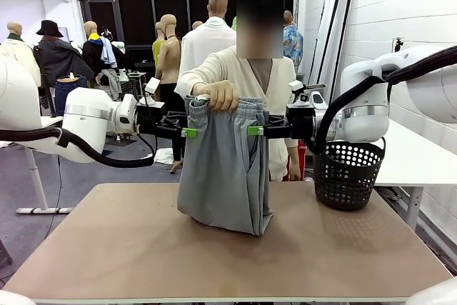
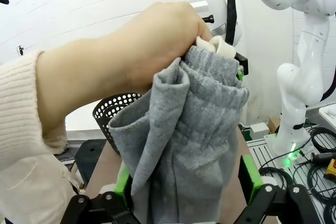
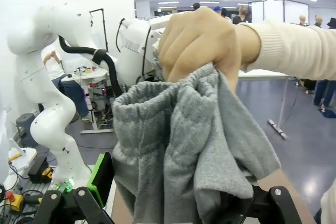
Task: Fold the training pants.
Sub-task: Release the ends of the Training pants and then grab the overlapped ends.
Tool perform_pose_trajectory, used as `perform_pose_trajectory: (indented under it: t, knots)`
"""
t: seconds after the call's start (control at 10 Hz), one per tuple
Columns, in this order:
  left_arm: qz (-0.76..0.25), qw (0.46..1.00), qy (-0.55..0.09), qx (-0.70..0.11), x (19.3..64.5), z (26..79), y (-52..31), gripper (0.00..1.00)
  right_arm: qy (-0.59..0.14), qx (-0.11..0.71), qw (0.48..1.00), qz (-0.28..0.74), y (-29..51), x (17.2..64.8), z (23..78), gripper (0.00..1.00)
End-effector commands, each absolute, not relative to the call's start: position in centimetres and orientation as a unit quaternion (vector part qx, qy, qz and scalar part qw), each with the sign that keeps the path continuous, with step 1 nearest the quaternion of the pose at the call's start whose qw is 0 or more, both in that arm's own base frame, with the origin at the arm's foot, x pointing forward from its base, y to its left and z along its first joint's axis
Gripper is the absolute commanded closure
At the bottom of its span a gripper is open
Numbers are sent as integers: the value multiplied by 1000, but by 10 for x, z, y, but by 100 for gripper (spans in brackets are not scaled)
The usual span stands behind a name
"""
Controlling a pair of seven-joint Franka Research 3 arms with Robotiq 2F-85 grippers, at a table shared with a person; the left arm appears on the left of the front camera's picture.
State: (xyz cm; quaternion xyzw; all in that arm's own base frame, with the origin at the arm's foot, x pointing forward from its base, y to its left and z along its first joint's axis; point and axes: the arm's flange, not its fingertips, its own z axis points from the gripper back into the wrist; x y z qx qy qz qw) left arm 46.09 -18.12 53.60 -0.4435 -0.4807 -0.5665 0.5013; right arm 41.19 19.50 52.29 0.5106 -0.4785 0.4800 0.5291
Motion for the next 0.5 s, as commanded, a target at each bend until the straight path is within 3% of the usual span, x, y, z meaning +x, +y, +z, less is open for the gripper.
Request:
perform_pose_trajectory:
  t: [0.0,0.4]
  knots:
    - [-565,504,-482,-441,464,537,-189,0,-456,519,530,492,191,407,527,0]
    - [-550,515,-496,-432,464,537,-196,0,-457,514,528,499,200,402,523,0]
